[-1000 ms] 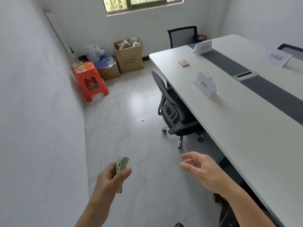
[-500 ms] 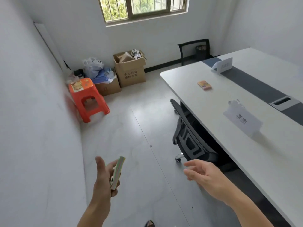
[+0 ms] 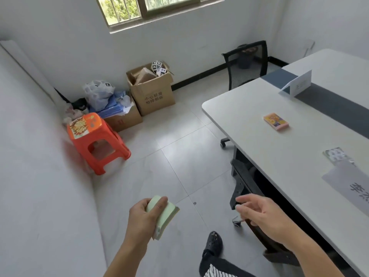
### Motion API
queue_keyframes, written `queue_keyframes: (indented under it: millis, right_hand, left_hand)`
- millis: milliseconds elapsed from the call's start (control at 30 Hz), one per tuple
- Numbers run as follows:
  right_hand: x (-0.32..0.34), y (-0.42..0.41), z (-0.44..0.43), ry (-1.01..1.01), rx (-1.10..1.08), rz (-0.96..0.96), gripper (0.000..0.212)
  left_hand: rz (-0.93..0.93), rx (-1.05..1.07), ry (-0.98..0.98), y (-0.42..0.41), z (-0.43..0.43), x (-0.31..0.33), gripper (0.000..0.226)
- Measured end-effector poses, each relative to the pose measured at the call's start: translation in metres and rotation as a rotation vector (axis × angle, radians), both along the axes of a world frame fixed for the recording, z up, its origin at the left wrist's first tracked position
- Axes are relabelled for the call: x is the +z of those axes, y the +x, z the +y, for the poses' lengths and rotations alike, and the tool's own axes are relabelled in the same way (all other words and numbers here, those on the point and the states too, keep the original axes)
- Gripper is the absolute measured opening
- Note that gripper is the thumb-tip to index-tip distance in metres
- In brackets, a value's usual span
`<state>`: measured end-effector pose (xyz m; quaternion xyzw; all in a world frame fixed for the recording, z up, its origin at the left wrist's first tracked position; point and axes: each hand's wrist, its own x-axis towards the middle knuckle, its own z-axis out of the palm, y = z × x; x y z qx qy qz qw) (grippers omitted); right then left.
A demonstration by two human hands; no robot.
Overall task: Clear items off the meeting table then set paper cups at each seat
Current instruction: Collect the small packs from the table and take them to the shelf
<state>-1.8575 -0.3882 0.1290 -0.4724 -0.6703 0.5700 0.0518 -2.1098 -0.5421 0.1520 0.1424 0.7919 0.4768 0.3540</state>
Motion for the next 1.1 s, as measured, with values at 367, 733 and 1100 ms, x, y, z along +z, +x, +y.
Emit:
queue_keyframes:
  millis: [367,733,1100]
  right_hand:
    - [0.04,-0.153,0.197,0.083,-0.08,0.067,0.027]
    - [0.026,-0.239,0.285,0.007,-0.464,-0.049,0.024]
    - [0.032,-0.185,0.316,-0.024,-0.979,-0.096,0.02]
  left_hand:
    - [-0.05,-0.199,-0.001,-0.151,0.199,0.021,0.034]
    - [-0.074,-0.658,0.033,-0.277,0.43,0.006,0.017]
    - [-0.39,-1.129,-0.128,-0.2,0.597,0.011,0.002]
